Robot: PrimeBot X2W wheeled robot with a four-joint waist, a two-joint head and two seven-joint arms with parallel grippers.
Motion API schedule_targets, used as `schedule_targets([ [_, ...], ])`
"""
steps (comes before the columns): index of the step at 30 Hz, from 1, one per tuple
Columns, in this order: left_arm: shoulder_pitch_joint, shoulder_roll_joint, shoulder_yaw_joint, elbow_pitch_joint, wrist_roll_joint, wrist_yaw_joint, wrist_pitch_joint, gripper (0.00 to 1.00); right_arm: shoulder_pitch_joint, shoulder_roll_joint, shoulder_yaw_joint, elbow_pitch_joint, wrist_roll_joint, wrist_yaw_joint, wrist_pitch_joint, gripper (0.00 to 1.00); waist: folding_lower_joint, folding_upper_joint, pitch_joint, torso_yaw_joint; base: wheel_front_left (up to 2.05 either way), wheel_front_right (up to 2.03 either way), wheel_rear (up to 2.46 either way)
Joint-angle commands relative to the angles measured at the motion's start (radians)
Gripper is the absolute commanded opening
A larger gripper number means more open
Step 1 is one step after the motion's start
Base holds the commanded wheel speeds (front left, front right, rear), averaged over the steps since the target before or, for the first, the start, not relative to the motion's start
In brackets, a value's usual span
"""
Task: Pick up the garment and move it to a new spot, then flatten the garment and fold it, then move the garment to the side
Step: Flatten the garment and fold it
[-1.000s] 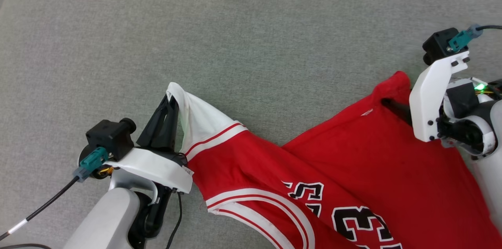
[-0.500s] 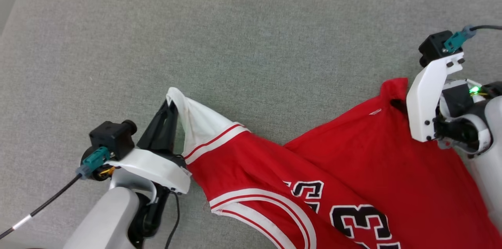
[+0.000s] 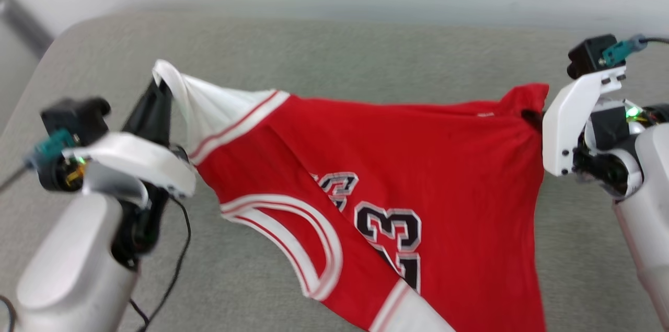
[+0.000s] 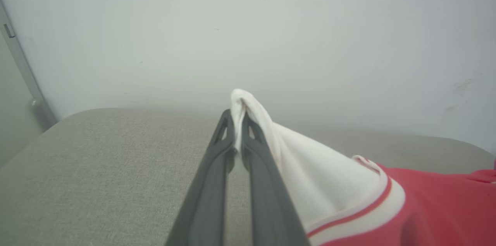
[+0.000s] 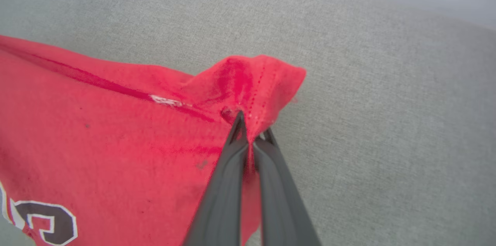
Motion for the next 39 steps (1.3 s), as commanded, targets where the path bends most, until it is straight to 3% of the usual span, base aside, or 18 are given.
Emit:
schedule_targets([
  [1,-0.035,0.006,0.009,0.019,-0.009,-0.008,0.010,0.00,-0.028,0.004,-0.008,0.016,-0.009,-0.001,-0.013,0.00,-0.0001,-0.0001,-0.047,-0.048,0.00,0.00,0.00],
  [10,-0.302,0.005,0.014,0.195,-0.016,-0.067,0.071,0.00,-0.182,0.023,-0.055,0.092,-0.062,-0.001,-0.101,0.00,-0.0001,-0.0001,-0.034,-0.102,0.00,0.00,0.00],
  [18,-0.616,-0.009,0.022,0.342,0.013,-0.100,0.063,0.00,-0.406,0.026,-0.095,0.120,-0.165,-0.001,-0.211,0.00,-0.0001,-0.0001,0.107,-0.123,0.00,0.00,0.00],
  [27,-0.933,0.001,0.045,0.438,0.063,-0.118,-0.024,0.00,-0.671,0.041,-0.176,0.139,-0.297,-0.002,-0.372,0.00,-0.0001,-0.0001,0.265,-0.126,0.00,0.00,0.00],
  [32,-1.081,-0.004,0.047,0.475,0.077,-0.131,-0.051,0.00,-0.817,0.016,-0.151,0.164,-0.328,-0.002,-0.409,0.00,-0.0001,-0.0001,0.365,-0.113,0.00,0.00,0.00],
  [39,-1.105,-0.022,0.028,0.512,0.075,-0.144,-0.054,0.00,-0.900,0.022,-0.090,0.260,-0.310,-0.001,-0.476,0.00,-0.0001,-0.0001,0.487,-0.097,0.00,0.00,0.00],
])
